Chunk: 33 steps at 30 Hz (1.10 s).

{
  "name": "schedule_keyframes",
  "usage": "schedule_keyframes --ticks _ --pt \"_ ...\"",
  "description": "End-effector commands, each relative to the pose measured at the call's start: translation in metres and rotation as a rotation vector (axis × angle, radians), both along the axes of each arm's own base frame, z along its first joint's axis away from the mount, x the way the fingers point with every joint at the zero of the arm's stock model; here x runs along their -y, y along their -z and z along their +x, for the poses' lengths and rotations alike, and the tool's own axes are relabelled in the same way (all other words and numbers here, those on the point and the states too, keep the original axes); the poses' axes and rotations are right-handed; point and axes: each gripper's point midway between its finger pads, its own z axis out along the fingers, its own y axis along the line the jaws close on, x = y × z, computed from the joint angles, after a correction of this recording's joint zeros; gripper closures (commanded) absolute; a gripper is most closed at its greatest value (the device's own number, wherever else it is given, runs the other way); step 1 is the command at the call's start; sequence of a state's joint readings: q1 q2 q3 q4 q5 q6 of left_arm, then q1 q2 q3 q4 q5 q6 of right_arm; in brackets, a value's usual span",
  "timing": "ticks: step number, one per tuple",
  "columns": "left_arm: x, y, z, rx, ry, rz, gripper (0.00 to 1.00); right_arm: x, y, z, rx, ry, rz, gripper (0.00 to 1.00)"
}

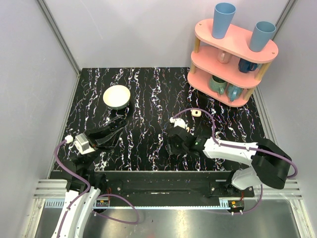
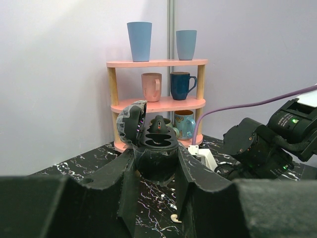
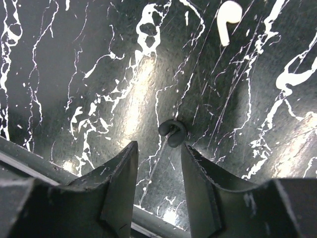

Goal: Insert the wireless bluetooth earbuds into the charging case
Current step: Move the left earbud to the center of the board.

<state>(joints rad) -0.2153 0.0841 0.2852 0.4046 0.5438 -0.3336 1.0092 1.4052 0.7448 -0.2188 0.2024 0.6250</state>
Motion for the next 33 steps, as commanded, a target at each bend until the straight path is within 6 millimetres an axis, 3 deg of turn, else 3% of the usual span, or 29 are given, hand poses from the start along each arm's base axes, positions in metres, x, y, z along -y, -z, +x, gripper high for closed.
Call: schedule_keyframes --ticks 1,9,18,23,33 --pt "-0.003 -0.012 -0.005 0.046 -0.011 -0.016 0.95 0.003 -0.008 0.016 0.076 0.017 -0.014 0.54" --pt "-0.003 -0.011 -0.005 0.044 -0.009 -0.015 0.95 0.014 0.013 0.024 0.045 0.055 -0.017 0.58" --pt "-0.003 -0.011 -0.005 0.043 -0.009 -0.016 0.95 0.013 0.024 0.032 0.03 0.05 -0.006 0.59" --pt "-0.003 -0.011 -0.005 0.043 -0.01 -0.016 0.95 0.012 0.036 0.027 -0.004 0.042 -0.005 0.59" --pt "-0.003 -0.011 -0.005 0.045 -0.01 -0.017 0.95 0.008 0.04 0.014 -0.05 0.006 0.027 0.6"
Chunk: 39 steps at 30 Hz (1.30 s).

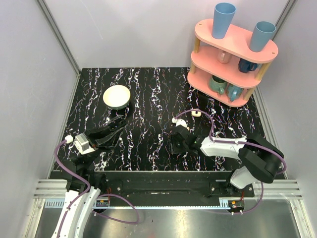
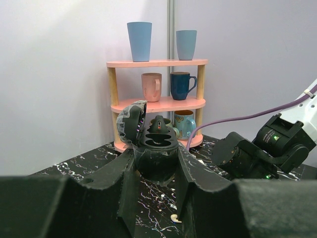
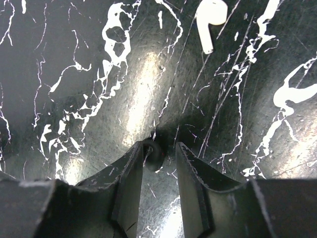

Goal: Insert the wireless bluetooth earbuds into the charging case
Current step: Move the left earbud to the center of the board.

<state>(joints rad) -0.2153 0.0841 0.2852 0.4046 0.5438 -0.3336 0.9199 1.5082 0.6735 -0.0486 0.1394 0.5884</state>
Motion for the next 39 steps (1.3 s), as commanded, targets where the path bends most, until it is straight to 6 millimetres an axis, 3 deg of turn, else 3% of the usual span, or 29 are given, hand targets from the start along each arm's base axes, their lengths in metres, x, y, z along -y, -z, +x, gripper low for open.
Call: schedule_keyframes --ticks 1,8,24,28,32,39 --pt "-0.003 -0.011 -0.005 0.045 -0.01 -0.017 0.95 0.001 0.004 -0.006 -0.026 -0.013 0.016 0.61" --pt "-0.003 -0.011 -0.006 0.047 -0.009 -0.016 0.95 0.01 0.009 -0.014 -0.04 -0.019 0.0 0.62" --pt "-0.003 -0.011 -0.005 0.044 -0.01 -0.017 0.94 0.002 0.01 -0.009 -0.013 -0.084 -0.013 0.59" --pt "-0.003 -0.011 -0.005 0.042 -0.011 -0.018 0.94 -0.003 -0.007 -0.006 0.018 -0.081 0.035 0.53" --pt "-0.003 -0.011 -0.004 0.039 -0.011 -0.017 0.94 -0.011 -0.036 0.008 0.097 -0.069 0.075 0.5" --pt "-0.003 -0.011 -0.004 0.041 -0.012 -0.019 0.94 -0.019 -0.054 0.013 0.116 -0.101 0.082 0.53"
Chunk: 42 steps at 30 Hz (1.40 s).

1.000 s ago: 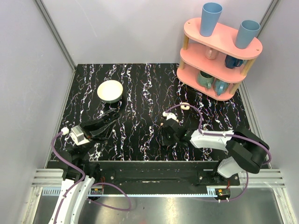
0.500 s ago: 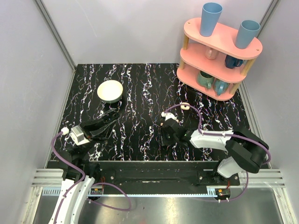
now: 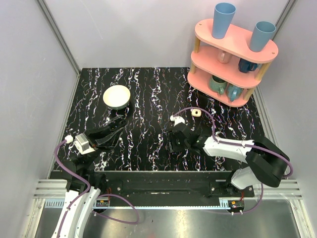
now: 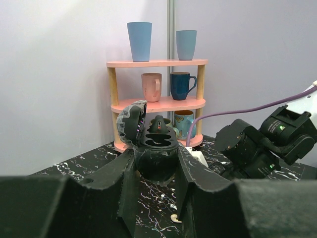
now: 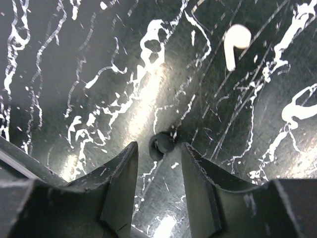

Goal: Insert the wireless bluetooth earbuds into the charging case
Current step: Move the left earbud to the center of the board.

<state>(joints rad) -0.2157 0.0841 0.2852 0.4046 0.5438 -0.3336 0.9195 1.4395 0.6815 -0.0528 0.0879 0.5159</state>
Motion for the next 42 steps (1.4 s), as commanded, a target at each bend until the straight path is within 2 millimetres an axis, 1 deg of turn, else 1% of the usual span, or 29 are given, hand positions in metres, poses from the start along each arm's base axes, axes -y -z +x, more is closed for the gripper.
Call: schedule_keyframes --ticks 1,2,4,8,9,11,14,18,24,30,38,42 --pt "-0.003 -0.011 -0.004 0.041 -0.012 -0.019 0.94 -0.013 -0.033 0.016 0.075 -0.021 0.041 0.54" --pt "-0.004 -0.011 -0.004 0.043 -0.013 -0.018 0.94 -0.014 -0.03 0.016 0.073 -0.033 0.028 0.55" --pt "-0.004 -0.011 -0.005 0.045 -0.013 -0.018 0.95 -0.019 -0.032 0.019 0.074 -0.045 0.028 0.55" --pt "-0.004 -0.012 -0.005 0.045 -0.015 -0.018 0.95 -0.023 -0.011 0.02 0.041 -0.083 -0.03 0.56" --pt "-0.004 -0.012 -0.005 0.044 -0.014 -0.017 0.95 -0.023 -0.007 0.019 0.036 -0.084 -0.04 0.58" --pt "-0.004 -0.012 -0.005 0.047 -0.016 -0.02 0.95 -0.022 -0.001 0.02 0.028 -0.08 -0.055 0.61" --pt "-0.004 -0.012 -0.004 0.045 -0.017 -0.018 0.95 -0.018 0.003 0.02 0.017 -0.061 -0.069 0.61" --pt "-0.004 -0.012 -0.004 0.045 -0.017 -0.018 0.94 -0.019 0.001 0.016 0.0 -0.053 -0.044 0.58" --pt "-0.004 -0.012 -0.005 0.045 -0.016 -0.019 0.95 -0.025 0.007 0.004 -0.062 -0.057 0.0 0.57" --pt "-0.005 -0.012 -0.005 0.047 -0.018 -0.02 0.95 -0.019 0.01 0.0 -0.086 -0.025 0.005 0.58" --pt "-0.004 -0.012 -0.005 0.045 -0.018 -0.02 0.94 -0.014 0.007 -0.009 -0.113 0.0 0.034 0.59" --pt "-0.005 -0.012 -0.005 0.043 -0.019 -0.021 0.94 -0.016 0.005 -0.011 -0.115 0.004 0.045 0.59"
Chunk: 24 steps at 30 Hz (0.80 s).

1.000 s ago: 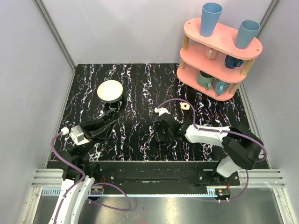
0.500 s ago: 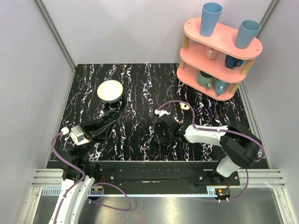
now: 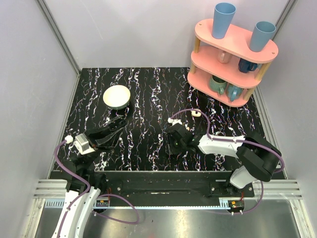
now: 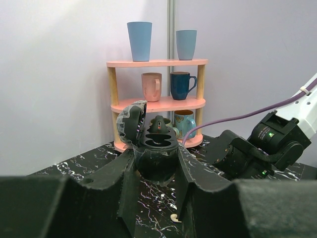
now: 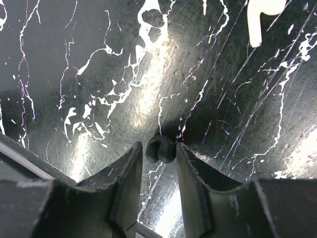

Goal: Insert the wireless bluetooth earbuds into the charging case
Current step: Move the left earbud to the center of the board.

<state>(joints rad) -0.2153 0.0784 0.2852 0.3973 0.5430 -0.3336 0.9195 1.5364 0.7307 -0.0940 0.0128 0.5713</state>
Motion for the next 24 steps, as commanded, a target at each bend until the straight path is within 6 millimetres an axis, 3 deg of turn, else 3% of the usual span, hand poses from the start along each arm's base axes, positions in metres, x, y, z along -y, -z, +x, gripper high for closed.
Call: schedule_keyframes --ticks 1,24 --pt "-0.004 -0.012 -0.005 0.047 -0.017 -0.02 0.94 -0.007 -0.016 0.001 0.012 0.017 0.063 0.59" --pt "-0.005 -0.012 -0.004 0.042 -0.02 -0.02 0.94 -0.024 -0.023 -0.027 -0.042 -0.026 0.108 0.62"
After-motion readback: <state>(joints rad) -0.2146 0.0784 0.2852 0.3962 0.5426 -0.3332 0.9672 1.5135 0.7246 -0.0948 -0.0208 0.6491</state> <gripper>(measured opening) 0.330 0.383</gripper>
